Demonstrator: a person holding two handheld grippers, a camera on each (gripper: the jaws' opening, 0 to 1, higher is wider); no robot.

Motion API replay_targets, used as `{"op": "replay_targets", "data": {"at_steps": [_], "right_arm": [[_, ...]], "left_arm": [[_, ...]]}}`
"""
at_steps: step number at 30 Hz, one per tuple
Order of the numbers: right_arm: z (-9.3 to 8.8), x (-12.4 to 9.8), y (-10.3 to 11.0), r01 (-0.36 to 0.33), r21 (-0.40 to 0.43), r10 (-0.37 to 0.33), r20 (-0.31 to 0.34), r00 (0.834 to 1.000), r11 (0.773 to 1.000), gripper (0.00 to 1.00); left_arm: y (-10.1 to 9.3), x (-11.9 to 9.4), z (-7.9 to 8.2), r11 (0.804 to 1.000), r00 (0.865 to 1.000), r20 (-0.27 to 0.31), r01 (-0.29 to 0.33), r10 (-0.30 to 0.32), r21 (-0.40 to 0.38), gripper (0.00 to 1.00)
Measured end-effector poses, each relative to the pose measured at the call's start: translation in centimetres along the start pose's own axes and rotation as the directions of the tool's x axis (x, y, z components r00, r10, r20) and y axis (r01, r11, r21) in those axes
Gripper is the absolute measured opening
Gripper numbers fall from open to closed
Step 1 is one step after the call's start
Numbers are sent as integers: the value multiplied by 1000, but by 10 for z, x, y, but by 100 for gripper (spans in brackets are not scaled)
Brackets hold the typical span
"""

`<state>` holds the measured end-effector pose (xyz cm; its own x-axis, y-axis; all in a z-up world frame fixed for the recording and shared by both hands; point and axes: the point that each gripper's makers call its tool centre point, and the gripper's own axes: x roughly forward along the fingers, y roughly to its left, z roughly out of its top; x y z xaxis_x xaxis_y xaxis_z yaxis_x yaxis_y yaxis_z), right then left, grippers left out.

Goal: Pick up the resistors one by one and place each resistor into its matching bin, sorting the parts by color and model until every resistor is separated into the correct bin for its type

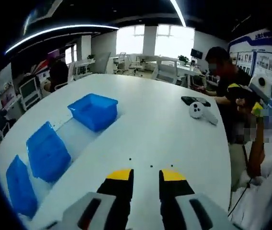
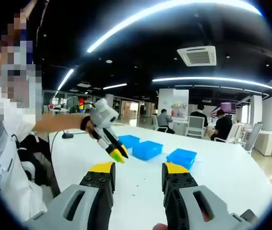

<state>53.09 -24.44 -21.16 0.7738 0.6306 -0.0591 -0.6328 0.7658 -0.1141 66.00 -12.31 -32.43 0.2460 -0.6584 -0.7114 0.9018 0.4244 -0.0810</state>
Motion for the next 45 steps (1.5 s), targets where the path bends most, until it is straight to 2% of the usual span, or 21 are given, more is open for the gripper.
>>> {"op": "replay_targets", "data": {"at_steps": [1, 6, 9, 12, 15, 17, 18, 19, 22, 25, 27, 28, 32, 36, 37, 41, 42, 44, 45], "right_arm": [[0, 0, 1, -1, 0, 1, 1, 1000, 1000, 41], [-1, 0, 5, -8, 1, 8, 7, 1000, 1000, 41], [-2, 0, 5, -10, 4, 10, 10, 1000, 1000, 41], [-2, 0, 5, -12, 6, 12, 12, 1000, 1000, 41], [-3, 0, 5, -14, 8, 13, 13, 1000, 1000, 41], [-3, 0, 5, -13, 8, 13, 12, 1000, 1000, 40], [-3, 1, 5, -14, 9, 14, 12, 1000, 1000, 41], [-3, 1, 5, -14, 9, 14, 12, 1000, 1000, 40], [-5, 2, 6, -16, 10, 16, 10, 1000, 1000, 40], [-6, 4, 8, -21, 9, 21, 6, 1000, 1000, 40], [-6, 5, 9, -24, 9, 24, 5, 1000, 1000, 40], [-6, 6, 10, -26, 7, 26, 2, 1000, 1000, 40], [-5, 6, 10, -28, 4, 28, 1, 1000, 1000, 40], [-5, 4, 10, -27, 4, 27, 3, 1000, 1000, 40], [-5, 4, 9, -25, 4, 25, 2, 1000, 1000, 41], [-5, 3, 7, -21, 7, 21, 4, 1000, 1000, 40], [-5, 3, 6, -21, 7, 21, 4, 1000, 1000, 40], [-5, 3, 6, -20, 8, 20, 4, 1000, 1000, 40], [-4, 3, 7, -21, 7, 21, 5, 1000, 1000, 40]], "left_arm": [[3, 5, 2, 1000, 1000, -10, -7, 7, -1, 24], [23, 44, -2, 1000, 987, -160, -20, 19, -5, 20], [32, 62, -3, 1000, 979, -202, -26, 22, -18, 19], [31, 76, -6, 1000, 971, -237, -21, 15, -23, 19], [28, 82, -10, 1000, 960, -279, -12, 5, -23, 19], [25, 84, -20, 1000, 944, -329, -13, 11, -4, 19], [28, 83, -20, 999, 943, -331, -23, 29, 21, 17], [29, 84, -16, 999, 948, -316, -17, 33, 52, 17], [29, 84, -18, 1000, 940, -341, -26, 27, 8, 15], [25, 84, -20, 999, 936, -350, -28, 32, 18, 13], [23, 84, -21, 1000, 935, -354, -27, 25, 1, 5], [21, 84, -22, 998, 930, -367, -35, 17, -43, 5], [22, 82, -23, 996, 933, -360, -42, 11, -78, 3], [26, 76, -21, 996, 944, -330, -56, 29, -74, 3], [24, 71, -15, 994, 956, -292, -49, 19, -97, 3], [24, 47, 3, 993, 982, -190, -37, 15, -114, 3], [24, 36, 10, 991, 990, -141, -35, 16, -132, 3], [24, 20, 15, 991, 996, -88, -40, 29, -124, 3], [22, 8, 19, 992, 999, -39, -39, 35, -121, 3]]}}
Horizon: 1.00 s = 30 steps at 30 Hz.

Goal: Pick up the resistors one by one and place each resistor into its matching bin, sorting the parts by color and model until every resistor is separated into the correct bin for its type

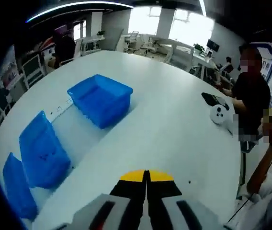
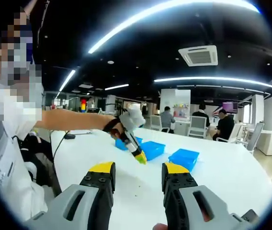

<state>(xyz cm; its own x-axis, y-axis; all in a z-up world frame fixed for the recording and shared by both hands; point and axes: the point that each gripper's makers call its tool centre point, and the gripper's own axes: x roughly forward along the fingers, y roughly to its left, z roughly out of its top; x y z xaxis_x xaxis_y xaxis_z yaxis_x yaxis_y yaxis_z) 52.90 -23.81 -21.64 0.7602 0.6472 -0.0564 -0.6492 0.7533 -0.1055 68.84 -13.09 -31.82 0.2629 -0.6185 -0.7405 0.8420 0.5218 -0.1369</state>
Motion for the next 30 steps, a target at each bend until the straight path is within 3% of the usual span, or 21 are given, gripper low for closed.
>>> {"op": "replay_targets", "data": {"at_steps": [4, 8, 13, 15, 16, 18, 19, 22, 28, 30], "right_arm": [[2, 1, 2, -4, -3, 4, 1, 1000, 1000, 41], [1, 2, 3, -5, -3, 5, -2, 1000, 1000, 41], [1, 5, 4, -11, -4, 11, -7, 1000, 1000, 41], [1, 5, 5, -14, -5, 14, -10, 1000, 1000, 41], [1, 6, 5, -14, -6, 14, -10, 1000, 1000, 41], [1, 6, 6, -15, -5, 15, -8, 1000, 1000, 41], [1, 6, 6, -16, -4, 16, -9, 1000, 1000, 41], [-1, 7, 6, -19, -3, 19, -12, 1000, 1000, 41], [-1, 6, 5, -16, -2, 16, -12, 1000, 1000, 41], [-2, 6, 5, -14, -2, 14, -15, 1000, 1000, 41]], "left_arm": [[-6, -38, 5, 1000, 990, 142, 13, -14, 7, 3], [-21, -82, -10, 999, 959, 282, 8, -19, 40, 3], [-29, -125, -29, 999, 890, 455, -16, -4, 40, 3], [-26, -140, -38, 998, 856, 516, -59, 31, 37, 3], [-25, -144, -43, 997, 849, 526, -74, 44, 36, 3], [-19, -161, -57, 984, 795, 597, -172, 111, 45, 3], [-17, -167, -62, 981, 776, 617, -190, 131, 31, 3], [-15, -182, -74, 973, 737, 655, -230, 166, 12, 3], [-9, -199, -93, 967, 694, 685, -247, 222, -62, 3], [-7, -200, -94, 967, 691, 687, -242, 225, -73, 3]]}}
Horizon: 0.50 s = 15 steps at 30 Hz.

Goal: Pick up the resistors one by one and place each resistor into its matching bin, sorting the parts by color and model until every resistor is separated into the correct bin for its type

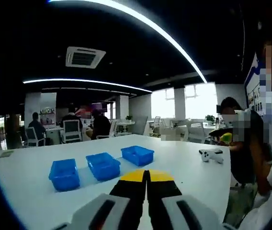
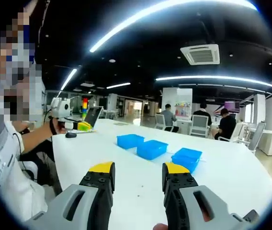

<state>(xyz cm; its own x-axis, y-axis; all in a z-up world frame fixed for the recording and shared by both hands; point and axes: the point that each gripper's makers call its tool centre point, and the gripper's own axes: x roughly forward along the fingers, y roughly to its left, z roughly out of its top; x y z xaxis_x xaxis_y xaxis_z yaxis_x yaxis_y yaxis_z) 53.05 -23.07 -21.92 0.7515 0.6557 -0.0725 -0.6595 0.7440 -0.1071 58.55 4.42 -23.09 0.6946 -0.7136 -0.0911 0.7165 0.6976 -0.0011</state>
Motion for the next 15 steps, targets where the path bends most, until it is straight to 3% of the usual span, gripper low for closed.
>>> {"op": "replay_targets", "data": {"at_steps": [5, 15], "right_arm": [[1, -1, 0, 3, -2, -3, 2, 1000, 1000, 41], [2, -5, -3, 14, 0, -14, 9, 1000, 1000, 41]], "left_arm": [[-2, 8, -1, 1000, 1000, -11, 8, -8, -8, 3], [-6, 79, 10, 999, 998, -60, 32, -33, -14, 3]]}}
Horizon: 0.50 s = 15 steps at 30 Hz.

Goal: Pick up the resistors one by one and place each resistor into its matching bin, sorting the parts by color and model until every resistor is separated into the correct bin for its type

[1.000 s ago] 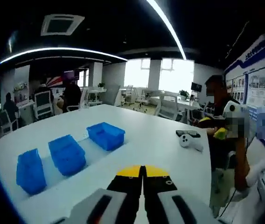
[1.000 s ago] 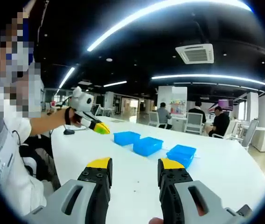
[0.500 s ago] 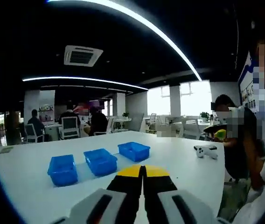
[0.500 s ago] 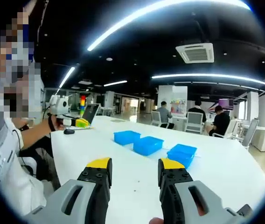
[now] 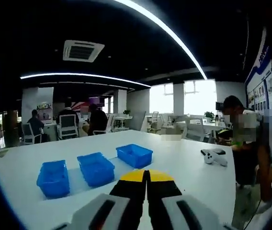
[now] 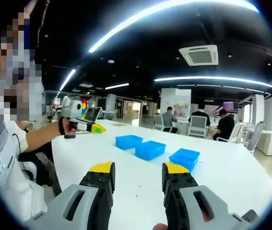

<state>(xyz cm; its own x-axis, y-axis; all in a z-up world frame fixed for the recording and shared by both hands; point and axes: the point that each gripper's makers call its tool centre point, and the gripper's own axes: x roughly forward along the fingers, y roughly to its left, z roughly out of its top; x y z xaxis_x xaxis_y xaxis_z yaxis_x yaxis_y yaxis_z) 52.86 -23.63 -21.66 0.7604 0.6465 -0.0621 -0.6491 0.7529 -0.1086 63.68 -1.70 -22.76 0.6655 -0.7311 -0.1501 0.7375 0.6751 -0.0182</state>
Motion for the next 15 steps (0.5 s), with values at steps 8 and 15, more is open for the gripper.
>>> {"op": "replay_targets", "data": {"at_steps": [8, 15], "right_arm": [[2, -5, -5, 12, 3, -12, 10, 1000, 1000, 41], [3, -6, -6, 14, 6, -14, 14, 1000, 1000, 41]], "left_arm": [[-7, 72, 15, 999, 999, -39, 31, -31, 8, 3], [-2, 157, 12, 1000, 992, -124, 22, -19, 17, 3]]}}
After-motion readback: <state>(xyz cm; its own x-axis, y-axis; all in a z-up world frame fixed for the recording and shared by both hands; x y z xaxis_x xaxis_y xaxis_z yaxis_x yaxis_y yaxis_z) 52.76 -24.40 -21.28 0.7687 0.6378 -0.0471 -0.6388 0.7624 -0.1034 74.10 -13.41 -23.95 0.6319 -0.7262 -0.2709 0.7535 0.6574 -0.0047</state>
